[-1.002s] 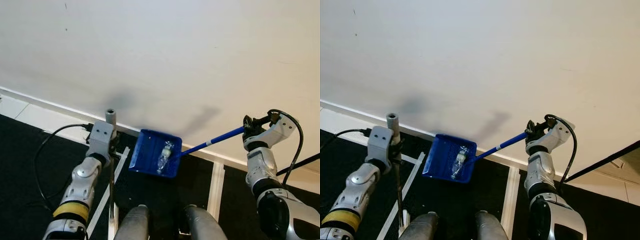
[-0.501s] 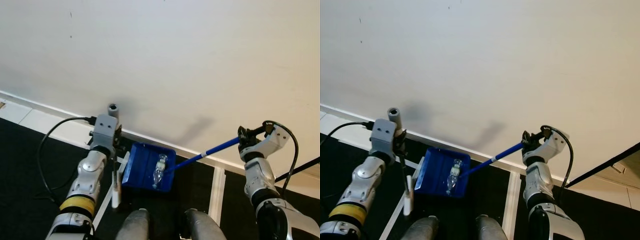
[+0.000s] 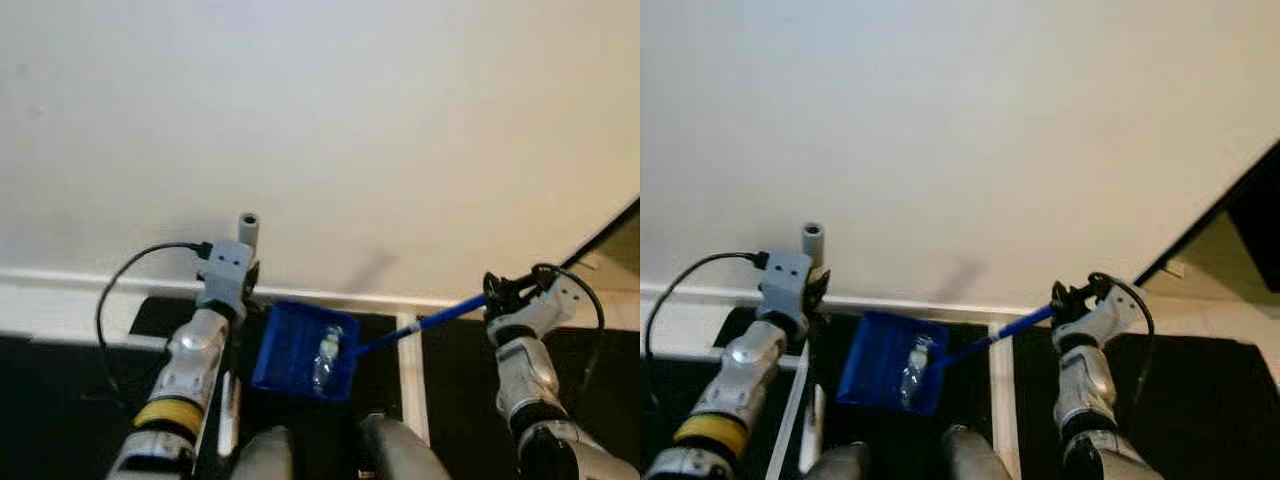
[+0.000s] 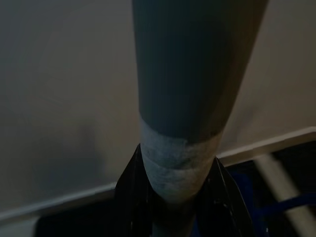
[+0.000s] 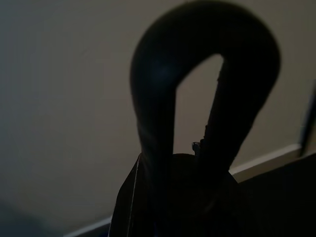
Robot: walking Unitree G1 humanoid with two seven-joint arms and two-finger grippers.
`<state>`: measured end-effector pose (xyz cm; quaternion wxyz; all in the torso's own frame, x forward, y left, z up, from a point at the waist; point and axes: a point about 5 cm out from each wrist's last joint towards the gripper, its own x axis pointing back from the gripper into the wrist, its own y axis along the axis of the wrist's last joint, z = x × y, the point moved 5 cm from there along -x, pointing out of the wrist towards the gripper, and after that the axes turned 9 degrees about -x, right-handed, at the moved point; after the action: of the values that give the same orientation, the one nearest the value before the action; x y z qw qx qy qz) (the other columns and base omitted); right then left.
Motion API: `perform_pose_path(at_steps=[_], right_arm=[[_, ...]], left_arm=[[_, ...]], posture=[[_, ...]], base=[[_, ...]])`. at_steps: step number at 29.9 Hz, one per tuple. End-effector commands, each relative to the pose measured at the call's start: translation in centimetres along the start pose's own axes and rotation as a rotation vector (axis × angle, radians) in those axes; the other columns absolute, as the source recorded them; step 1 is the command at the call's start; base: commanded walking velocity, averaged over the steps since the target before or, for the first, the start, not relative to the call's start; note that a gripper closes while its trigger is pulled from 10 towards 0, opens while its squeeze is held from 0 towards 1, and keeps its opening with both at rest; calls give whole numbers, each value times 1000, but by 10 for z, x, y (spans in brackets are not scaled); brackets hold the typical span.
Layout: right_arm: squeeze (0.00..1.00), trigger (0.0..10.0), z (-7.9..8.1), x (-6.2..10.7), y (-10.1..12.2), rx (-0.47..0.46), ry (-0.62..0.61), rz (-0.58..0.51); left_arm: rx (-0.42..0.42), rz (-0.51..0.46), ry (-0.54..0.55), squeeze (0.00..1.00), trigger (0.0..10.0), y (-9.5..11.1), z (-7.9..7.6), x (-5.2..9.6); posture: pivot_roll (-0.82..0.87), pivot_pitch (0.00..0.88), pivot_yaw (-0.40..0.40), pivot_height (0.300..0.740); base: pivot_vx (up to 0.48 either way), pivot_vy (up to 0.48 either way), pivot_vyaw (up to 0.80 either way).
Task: Sweep floor
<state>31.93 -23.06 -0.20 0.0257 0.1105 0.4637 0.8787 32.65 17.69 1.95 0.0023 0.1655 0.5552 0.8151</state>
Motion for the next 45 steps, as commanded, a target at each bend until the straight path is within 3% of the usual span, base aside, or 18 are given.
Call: perform_pose_path(at_steps=[1, 16, 26, 45], right_arm=[[0, 10000, 4, 0, 3, -3, 26, -20], [0, 10000, 10, -3, 8, 1, 47, -25], [0, 10000, 6, -4, 12, 0, 29, -35], [0, 10000, -2, -2, 17, 9, 5, -40]], left_arm=[[9, -23, -21, 0, 10000, 3, -10, -1], [63, -54, -31, 0, 10000, 6, -15, -1], [115, -85, -60, 0, 10000, 11, -20, -1], [129, -109, -90, 0, 10000, 14, -27, 0]], posture=[[89, 40, -54, 740], [84, 35, -59, 740], [72, 45, -53, 740], [67, 51, -53, 740]], base=[[0, 0, -800], [0, 0, -800], [0, 0, -800], [0, 0, -800]])
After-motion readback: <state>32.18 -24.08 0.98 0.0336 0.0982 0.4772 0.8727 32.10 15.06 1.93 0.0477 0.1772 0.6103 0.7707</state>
